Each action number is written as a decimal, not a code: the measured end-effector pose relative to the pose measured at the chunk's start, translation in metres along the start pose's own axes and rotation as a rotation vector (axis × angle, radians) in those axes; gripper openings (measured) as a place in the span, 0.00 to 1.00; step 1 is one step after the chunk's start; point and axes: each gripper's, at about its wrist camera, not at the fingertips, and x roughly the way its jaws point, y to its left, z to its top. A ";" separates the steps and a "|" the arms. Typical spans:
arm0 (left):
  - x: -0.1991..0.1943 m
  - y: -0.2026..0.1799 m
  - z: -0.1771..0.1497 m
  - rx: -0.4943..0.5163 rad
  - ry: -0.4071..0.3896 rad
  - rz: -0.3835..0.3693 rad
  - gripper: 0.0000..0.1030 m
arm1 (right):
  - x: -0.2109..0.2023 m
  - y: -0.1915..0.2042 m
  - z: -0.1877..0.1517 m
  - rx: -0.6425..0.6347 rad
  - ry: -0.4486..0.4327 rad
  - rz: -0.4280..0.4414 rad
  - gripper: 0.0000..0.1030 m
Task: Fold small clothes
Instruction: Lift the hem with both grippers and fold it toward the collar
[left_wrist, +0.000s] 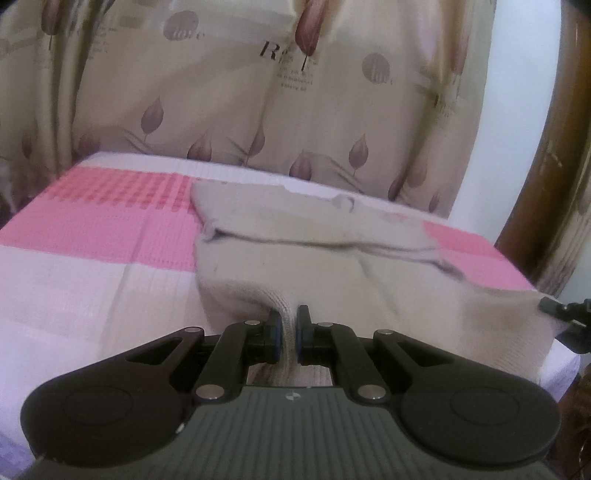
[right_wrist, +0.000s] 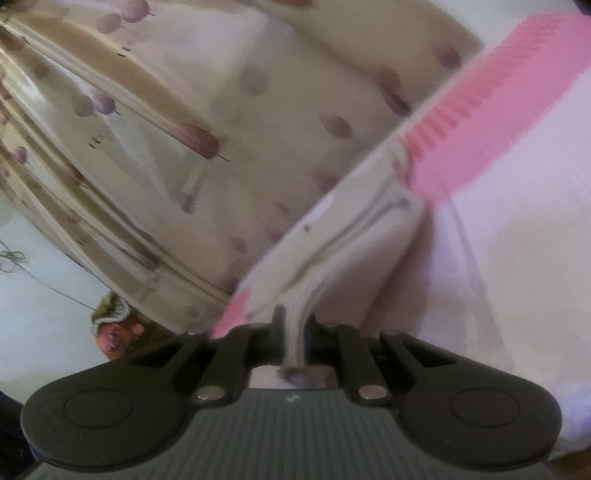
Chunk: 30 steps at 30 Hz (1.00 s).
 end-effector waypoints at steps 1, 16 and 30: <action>0.002 0.000 0.003 -0.009 -0.006 -0.003 0.08 | 0.003 0.002 0.004 -0.004 -0.004 0.008 0.08; 0.046 0.019 0.070 -0.168 -0.090 0.003 0.08 | 0.067 0.011 0.081 -0.045 -0.051 0.038 0.08; 0.128 0.049 0.116 -0.253 -0.071 0.094 0.08 | 0.146 -0.025 0.153 0.004 -0.083 -0.083 0.08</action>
